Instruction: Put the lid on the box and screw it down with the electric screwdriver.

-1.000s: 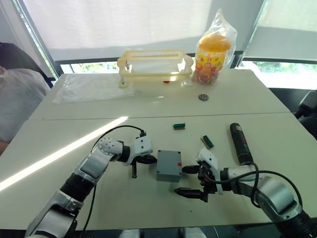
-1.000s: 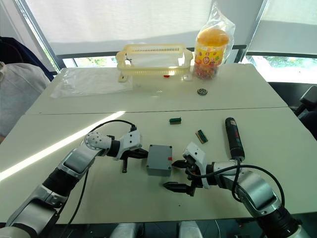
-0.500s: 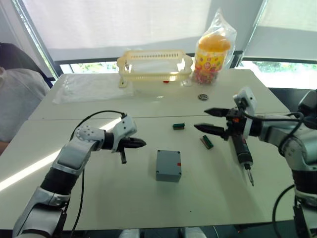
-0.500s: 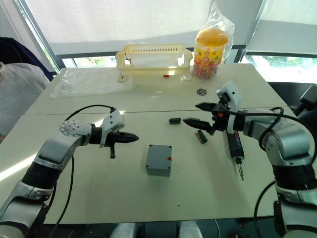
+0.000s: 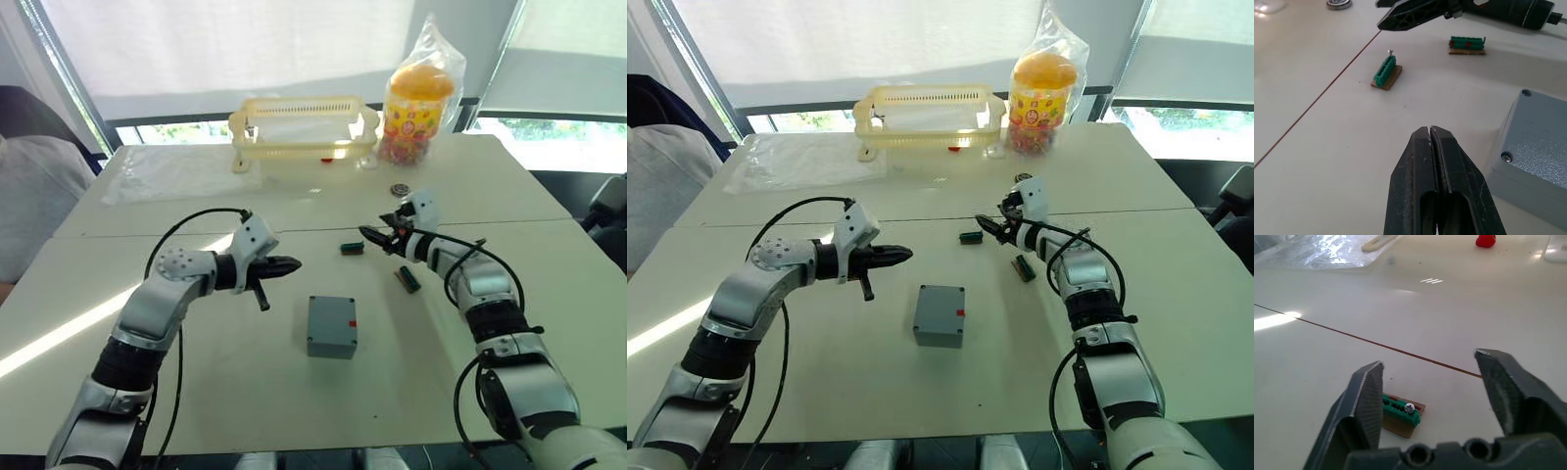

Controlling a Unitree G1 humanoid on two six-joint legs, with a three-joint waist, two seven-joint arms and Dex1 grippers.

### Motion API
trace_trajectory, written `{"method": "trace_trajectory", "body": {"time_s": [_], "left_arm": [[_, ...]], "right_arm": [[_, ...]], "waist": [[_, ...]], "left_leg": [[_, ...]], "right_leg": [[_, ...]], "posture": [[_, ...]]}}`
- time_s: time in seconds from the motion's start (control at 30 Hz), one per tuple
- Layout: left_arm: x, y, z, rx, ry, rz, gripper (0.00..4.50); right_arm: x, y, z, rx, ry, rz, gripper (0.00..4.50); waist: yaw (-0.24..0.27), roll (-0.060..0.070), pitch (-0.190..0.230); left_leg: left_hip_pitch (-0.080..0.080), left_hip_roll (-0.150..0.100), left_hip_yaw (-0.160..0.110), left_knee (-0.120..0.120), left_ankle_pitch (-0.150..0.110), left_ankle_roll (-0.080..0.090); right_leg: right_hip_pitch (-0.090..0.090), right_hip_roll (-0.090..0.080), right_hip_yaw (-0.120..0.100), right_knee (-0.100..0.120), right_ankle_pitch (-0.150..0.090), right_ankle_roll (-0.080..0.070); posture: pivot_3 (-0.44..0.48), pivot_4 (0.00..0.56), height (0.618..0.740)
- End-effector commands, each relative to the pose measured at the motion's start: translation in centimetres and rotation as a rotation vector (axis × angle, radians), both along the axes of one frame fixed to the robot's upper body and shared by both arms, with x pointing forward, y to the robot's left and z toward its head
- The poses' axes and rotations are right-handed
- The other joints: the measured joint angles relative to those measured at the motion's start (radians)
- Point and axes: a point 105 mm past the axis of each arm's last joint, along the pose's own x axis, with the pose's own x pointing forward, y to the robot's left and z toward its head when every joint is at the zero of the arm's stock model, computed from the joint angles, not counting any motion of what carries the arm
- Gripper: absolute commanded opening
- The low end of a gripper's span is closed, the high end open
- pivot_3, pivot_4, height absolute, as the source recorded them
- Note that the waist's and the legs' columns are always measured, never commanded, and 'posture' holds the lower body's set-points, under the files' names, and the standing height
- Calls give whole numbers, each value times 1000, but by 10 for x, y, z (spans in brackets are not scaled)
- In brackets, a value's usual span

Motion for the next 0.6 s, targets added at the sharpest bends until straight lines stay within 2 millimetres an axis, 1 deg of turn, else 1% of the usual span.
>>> {"method": "trace_trajectory", "body": {"time_s": [0.03,0.2,0.33,0.6], "left_arm": [[-1,0,14,-14,-53,-4,0],[-3,-2,8,-2,-40,-7,0],[-3,-3,8,-1,-37,-12,0],[-2,-4,5,5,-33,-22,0]], "right_arm": [[0,4,4,8,-42,7,3210],[-4,9,-8,-5,-17,17,3210],[-4,10,-13,-4,0,6,3210],[-2,12,-16,11,6,-2,3210]], "waist": [[0,0,0],[1,0,0],[0,0,0],[0,0,0]], "left_leg": [[0,0,0,0,0,0],[0,0,0,0,0,0],[0,0,0,0,0,0],[0,0,0,0,0,0]], "right_leg": [[0,0,0,0,0,0],[0,0,0,0,0,0],[0,0,0,0,0,0],[0,0,0,0,0,0]], "posture": [[0,150,740],[0,150,740],[0,150,740],[0,150,740]]}}
